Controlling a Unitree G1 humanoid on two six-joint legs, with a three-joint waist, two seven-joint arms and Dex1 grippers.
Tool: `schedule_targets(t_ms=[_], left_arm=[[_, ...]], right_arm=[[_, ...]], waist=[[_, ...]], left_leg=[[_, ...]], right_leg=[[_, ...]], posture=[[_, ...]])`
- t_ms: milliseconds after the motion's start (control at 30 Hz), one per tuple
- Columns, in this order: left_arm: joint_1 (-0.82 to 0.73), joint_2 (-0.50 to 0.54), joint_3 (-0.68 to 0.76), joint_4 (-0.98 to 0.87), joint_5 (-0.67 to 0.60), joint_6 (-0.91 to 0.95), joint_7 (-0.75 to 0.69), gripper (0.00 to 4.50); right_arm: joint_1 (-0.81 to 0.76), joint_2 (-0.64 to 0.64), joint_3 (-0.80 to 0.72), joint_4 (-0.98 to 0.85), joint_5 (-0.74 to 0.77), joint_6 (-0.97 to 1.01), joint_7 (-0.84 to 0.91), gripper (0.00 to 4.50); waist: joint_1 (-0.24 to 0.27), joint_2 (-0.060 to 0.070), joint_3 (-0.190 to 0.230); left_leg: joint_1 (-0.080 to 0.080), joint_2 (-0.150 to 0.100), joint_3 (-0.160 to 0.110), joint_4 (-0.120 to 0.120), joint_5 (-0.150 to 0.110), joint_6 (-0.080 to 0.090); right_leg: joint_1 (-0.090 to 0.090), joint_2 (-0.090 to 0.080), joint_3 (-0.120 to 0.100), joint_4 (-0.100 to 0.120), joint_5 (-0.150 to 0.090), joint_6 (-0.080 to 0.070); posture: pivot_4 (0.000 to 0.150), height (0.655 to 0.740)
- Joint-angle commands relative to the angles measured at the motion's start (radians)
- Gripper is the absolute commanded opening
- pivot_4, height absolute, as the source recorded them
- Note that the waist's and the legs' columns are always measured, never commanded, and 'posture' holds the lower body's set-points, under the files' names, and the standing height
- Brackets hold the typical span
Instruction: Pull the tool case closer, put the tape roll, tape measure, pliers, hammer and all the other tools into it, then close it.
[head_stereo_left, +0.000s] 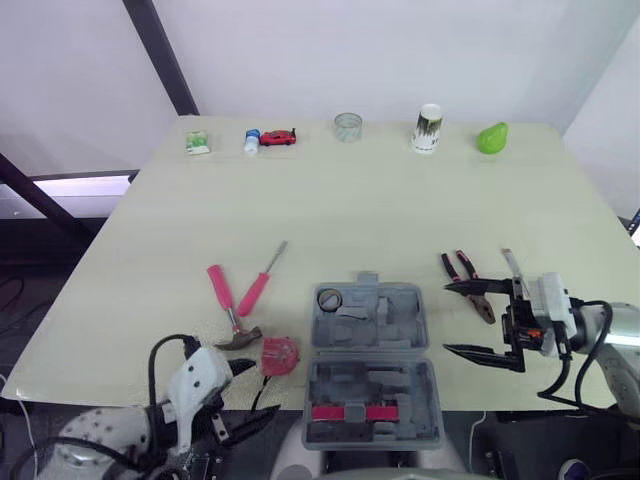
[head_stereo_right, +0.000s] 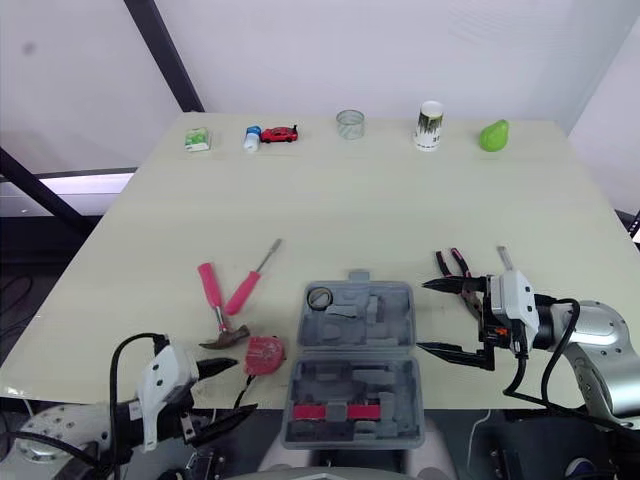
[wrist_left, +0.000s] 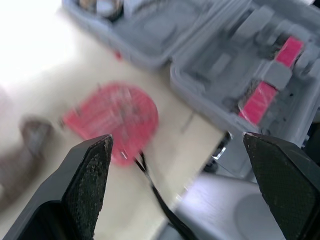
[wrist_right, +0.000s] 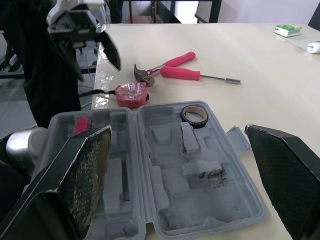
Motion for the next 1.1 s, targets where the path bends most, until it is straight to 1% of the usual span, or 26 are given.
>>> schedule_targets(t_ms=[33,133,267,400,500,600,733,800,867,967,1100], left_arm=[[-0.093,0.046,-0.009,0.084,0.008,-0.095,-0.084,4.43],[-0.221,0.095,-0.067,0.221,0.04,-0.193,-0.186,4.43],[-0.423,0.109,-0.155,0.435,0.043,-0.28,-0.322,4.43],[-0.515,0.1,-0.219,0.567,0.041,-0.35,-0.438,4.43],[-0.565,0.089,-0.261,0.636,0.051,-0.38,-0.488,4.43],[-0.622,0.064,-0.304,0.713,0.084,-0.425,-0.505,4.43],[-0.705,0.019,-0.369,0.822,0.172,-0.504,-0.479,4.43],[-0.721,0.013,-0.391,0.847,0.189,-0.527,-0.496,4.43],[-0.73,0.017,-0.419,0.884,0.233,-0.59,-0.498,4.43],[-0.752,0.004,-0.44,0.943,0.276,-0.629,-0.462,4.43],[-0.77,-0.002,-0.47,0.99,0.314,-0.676,-0.448,4.43]], right_arm=[[-0.012,0.007,-0.004,-0.016,0.006,-0.017,-0.011,4.5],[-0.018,0.011,0.003,-0.021,0.008,-0.014,-0.02,4.5],[-0.033,0.008,0.004,-0.021,0.012,-0.008,-0.024,4.5],[-0.04,0.005,-0.001,-0.018,0.012,-0.009,-0.026,4.5],[-0.038,0.002,-0.006,-0.024,0.011,-0.007,-0.032,4.5],[-0.035,-0.001,-0.01,-0.034,0.012,-0.004,-0.042,4.5],[-0.024,0.006,-0.008,-0.058,0.021,-0.002,-0.055,4.5],[-0.014,0.007,-0.004,-0.072,0.024,0.001,-0.058,4.5],[-0.006,0.007,-0.002,-0.085,0.027,0.005,-0.063,4.5],[-0.008,0.007,0.001,-0.094,0.027,0.009,-0.07,4.5],[-0.024,0.013,0.004,-0.102,0.034,0.015,-0.081,4.5]], waist=[[0.0,0.0,0.0],[0.001,0.0,0.0],[-0.001,0.0,0.0],[-0.006,0.0,0.001],[-0.004,0.0,0.001],[-0.001,0.0,0.001],[0.001,0.0,0.001],[0.0,0.0,0.001],[-0.003,0.0,0.001],[-0.004,0.0,0.001],[-0.001,0.001,0.001]], left_leg=[[0.0,0.0,0.0,0.0,0.0,0.0],[0.0,0.0,0.0,0.0,0.0,0.0],[0.0,0.0,0.0,0.0,0.0,0.0],[0.0,0.0,0.001,0.0,0.0,0.0],[0.0,0.001,0.001,0.0,0.0,0.0],[0.0,0.001,0.001,0.0,0.0,0.0],[0.0,0.001,0.001,0.001,0.0,0.0],[-0.001,0.0,0.0,0.001,0.0,0.0],[-0.001,0.0,0.0,0.001,0.0,0.0],[0.0,0.0,0.001,0.001,0.0,0.0],[0.0,0.001,0.001,0.001,0.0,0.0]], right_leg=[[0.0,0.0,0.0,0.0,0.0,0.0],[0.0,0.001,0.0,0.0,0.001,0.002],[0.0,0.003,0.0,0.001,0.002,0.003],[-0.001,0.004,0.001,0.001,0.002,0.003],[-0.001,0.005,0.002,0.001,0.002,0.003],[-0.001,0.005,0.002,0.001,0.002,0.003],[-0.001,0.005,0.002,0.002,0.002,0.004],[-0.001,0.005,0.001,0.002,0.002,0.004],[-0.001,0.006,0.002,0.002,0.002,0.004],[-0.001,0.006,0.002,0.002,0.002,0.004],[-0.001,0.006,0.002,0.003,0.002,0.004]], posture=[[0.15,0.74],[0.15,0.74],[0.15,0.74],[0.15,0.74],[0.15,0.74],[0.15,0.74],[0.15,0.74],[0.15,0.74],[0.15,0.74],[0.15,0.74],[0.15,0.74]])
